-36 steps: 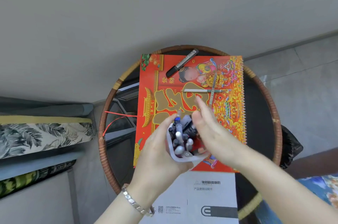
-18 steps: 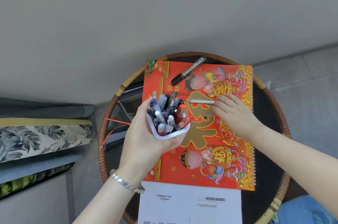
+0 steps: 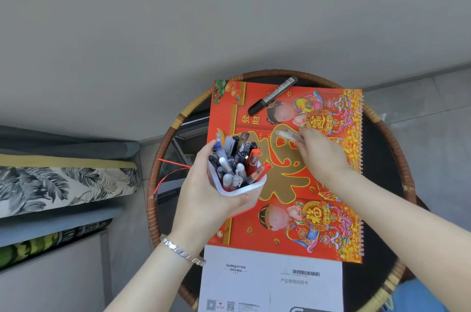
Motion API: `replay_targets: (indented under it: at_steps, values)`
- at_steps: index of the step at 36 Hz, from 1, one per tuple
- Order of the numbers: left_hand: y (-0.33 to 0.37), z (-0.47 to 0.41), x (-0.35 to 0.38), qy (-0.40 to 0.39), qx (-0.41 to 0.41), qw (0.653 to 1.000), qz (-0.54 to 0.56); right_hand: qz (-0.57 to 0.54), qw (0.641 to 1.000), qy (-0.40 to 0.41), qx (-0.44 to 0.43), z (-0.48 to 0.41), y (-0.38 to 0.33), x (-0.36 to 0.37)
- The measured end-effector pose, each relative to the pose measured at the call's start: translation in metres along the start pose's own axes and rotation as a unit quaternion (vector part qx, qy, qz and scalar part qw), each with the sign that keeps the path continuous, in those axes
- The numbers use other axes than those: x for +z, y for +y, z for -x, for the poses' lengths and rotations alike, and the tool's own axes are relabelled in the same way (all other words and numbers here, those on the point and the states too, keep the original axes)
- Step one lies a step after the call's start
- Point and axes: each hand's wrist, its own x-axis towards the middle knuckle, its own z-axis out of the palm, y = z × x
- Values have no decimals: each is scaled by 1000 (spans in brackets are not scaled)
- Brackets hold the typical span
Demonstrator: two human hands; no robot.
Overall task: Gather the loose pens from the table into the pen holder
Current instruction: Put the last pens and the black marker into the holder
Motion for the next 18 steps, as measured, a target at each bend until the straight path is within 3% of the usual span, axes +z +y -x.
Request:
replay_targets:
  at_steps: [2,5,10,13,18]
  values:
    - [-1,4,-3,7,-3,1000,-3,-145,988,46,33,16,-8,-18]
    - [-6,8,-5,16,-9,1000,-20,-391,914,75,75,47,-22,-53]
    - [-8,15,-3,10,-28,998,-56,-591,799,89,64,101,-39,-92]
    - [-7,20,1,-3,-27,998,-62,-670,734,92,59,121,-51,-90]
    - [-4,32,7,-21,-20,997,-72,-686,720,93,52,130,-62,-69]
